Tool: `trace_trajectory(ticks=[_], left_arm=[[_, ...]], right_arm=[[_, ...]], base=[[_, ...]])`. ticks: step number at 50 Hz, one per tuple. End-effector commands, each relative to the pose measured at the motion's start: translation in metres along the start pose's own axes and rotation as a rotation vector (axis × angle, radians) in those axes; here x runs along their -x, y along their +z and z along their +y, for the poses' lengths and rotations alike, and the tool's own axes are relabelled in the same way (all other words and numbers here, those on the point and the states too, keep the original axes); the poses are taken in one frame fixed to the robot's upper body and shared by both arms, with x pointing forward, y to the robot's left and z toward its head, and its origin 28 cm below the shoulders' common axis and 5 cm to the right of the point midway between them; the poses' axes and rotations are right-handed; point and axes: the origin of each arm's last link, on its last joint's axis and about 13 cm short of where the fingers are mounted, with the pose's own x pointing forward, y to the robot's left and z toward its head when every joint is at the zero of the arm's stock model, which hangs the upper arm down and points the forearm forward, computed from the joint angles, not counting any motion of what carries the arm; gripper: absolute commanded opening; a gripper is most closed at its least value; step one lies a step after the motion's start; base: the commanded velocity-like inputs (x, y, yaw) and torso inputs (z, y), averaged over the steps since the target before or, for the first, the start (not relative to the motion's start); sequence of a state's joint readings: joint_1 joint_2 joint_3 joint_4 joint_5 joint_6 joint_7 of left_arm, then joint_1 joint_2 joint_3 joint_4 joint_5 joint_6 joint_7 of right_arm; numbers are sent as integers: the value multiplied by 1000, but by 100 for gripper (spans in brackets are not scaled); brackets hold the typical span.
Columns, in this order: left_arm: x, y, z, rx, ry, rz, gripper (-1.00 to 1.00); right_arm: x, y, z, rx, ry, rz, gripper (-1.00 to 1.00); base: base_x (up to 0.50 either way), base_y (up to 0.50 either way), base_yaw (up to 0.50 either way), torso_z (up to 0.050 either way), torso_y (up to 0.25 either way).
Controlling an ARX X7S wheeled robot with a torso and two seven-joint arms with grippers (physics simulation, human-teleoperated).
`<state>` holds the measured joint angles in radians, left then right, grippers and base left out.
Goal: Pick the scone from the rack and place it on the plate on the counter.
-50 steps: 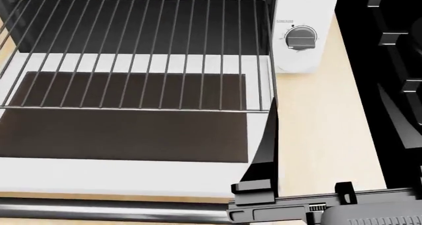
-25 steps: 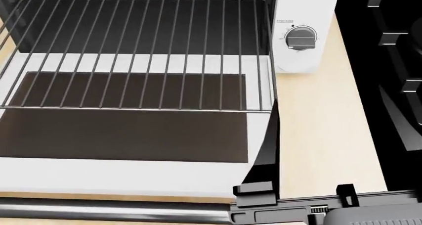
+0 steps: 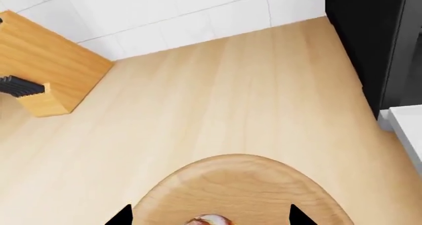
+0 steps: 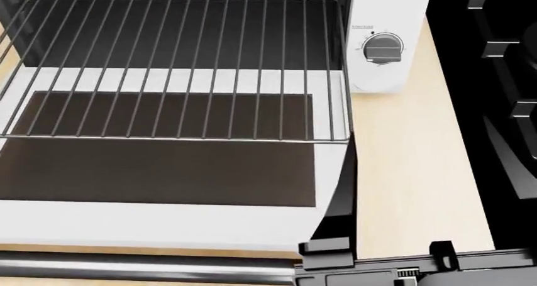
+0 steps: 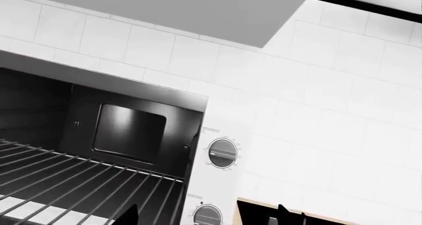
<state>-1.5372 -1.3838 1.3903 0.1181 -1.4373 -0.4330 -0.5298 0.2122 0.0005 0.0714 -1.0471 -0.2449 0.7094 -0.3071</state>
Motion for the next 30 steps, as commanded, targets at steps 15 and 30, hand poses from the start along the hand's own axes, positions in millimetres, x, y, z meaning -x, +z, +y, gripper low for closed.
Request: trace_trajectory(ticks=[15, 30], left_arm=[[90, 60, -18, -88, 38, -152, 100], [123, 65, -3, -136, 91, -205, 100]], right_arm=[[1, 0, -3, -4, -8, -15, 100], [10, -3, -11, -7, -23, -14, 100]], base=[[0, 0, 0, 0, 0], [0, 0, 0, 0, 0]])
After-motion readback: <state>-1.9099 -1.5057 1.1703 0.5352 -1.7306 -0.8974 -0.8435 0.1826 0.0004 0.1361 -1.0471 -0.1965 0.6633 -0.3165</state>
